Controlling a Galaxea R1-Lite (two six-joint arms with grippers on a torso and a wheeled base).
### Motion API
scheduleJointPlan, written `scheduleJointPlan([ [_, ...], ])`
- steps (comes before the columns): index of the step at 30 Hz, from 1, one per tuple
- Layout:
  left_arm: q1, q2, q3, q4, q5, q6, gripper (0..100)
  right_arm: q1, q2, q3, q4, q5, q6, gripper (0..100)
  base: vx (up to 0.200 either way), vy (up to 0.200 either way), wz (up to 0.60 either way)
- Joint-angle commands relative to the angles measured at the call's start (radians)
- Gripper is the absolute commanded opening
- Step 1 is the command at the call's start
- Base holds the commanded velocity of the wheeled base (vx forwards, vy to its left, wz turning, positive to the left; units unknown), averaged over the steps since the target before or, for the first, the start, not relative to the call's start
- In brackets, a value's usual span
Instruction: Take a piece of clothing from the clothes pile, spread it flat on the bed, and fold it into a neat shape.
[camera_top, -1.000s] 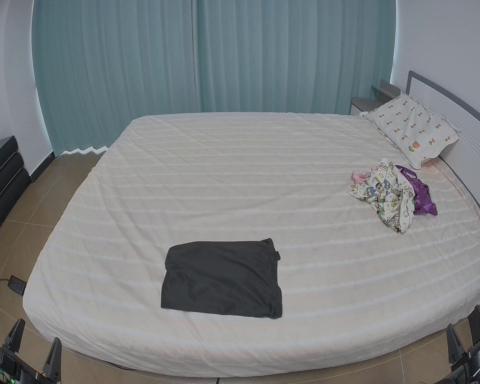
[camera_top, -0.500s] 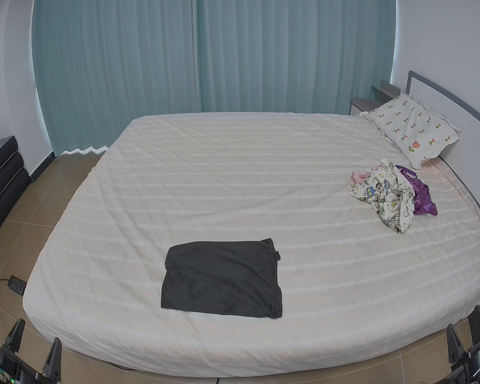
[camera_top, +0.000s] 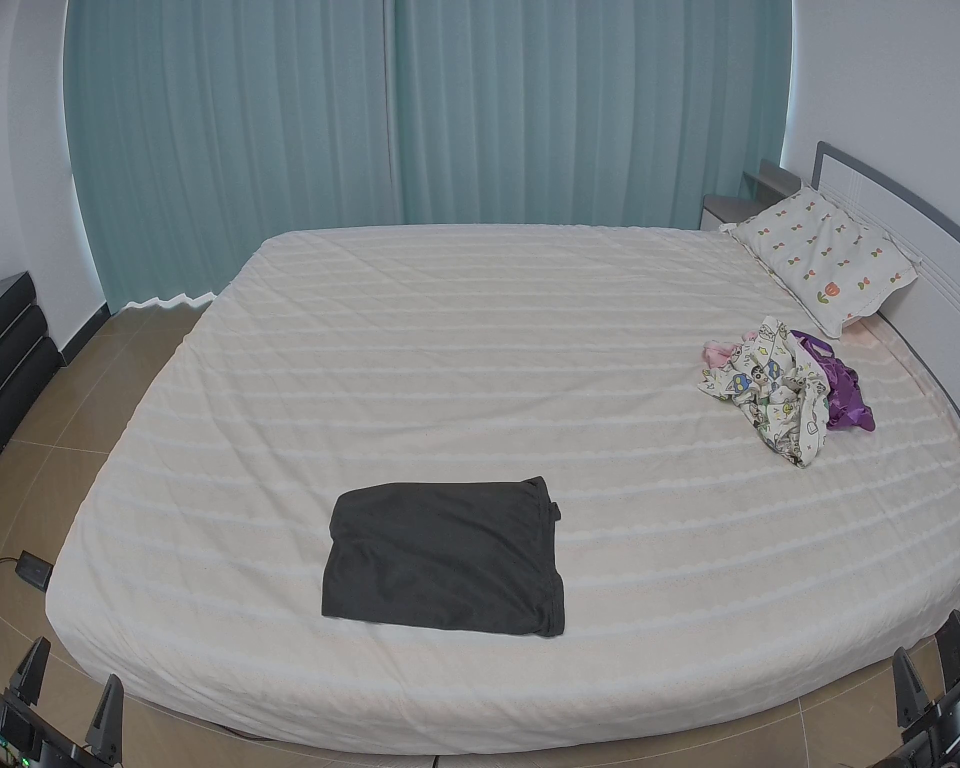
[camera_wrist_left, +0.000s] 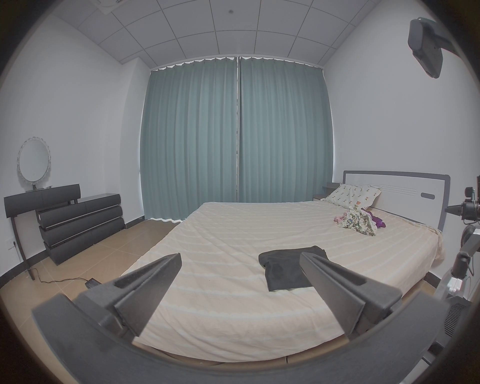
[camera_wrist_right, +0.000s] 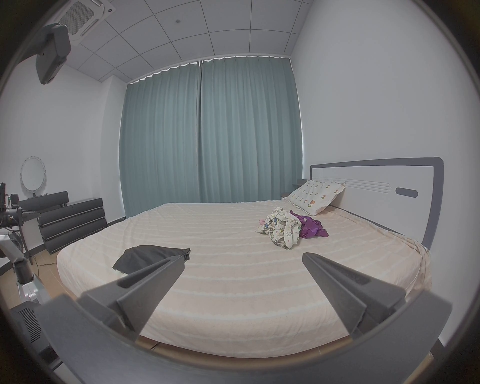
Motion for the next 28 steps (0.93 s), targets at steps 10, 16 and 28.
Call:
scheduleJointPlan([
  [10,0.000,-0.016,0.016,0.000,0.001,0.000,100,0.000,-0.016,0.018,0.000,0.000,-0.002,100,0.000,0.000,0.00],
  [16,0.000,-0.016,0.016,0.000,0.001,0.000,100,0.000,-0.016,0.018,0.000,0.000,0.000,100,0.000,0.000,0.00],
  [28,0.000,-0.016,0.016,0.000,0.001,0.000,100,0.000,-0.016,0.018,0.000,0.000,0.000,100,0.000,0.000,0.00],
])
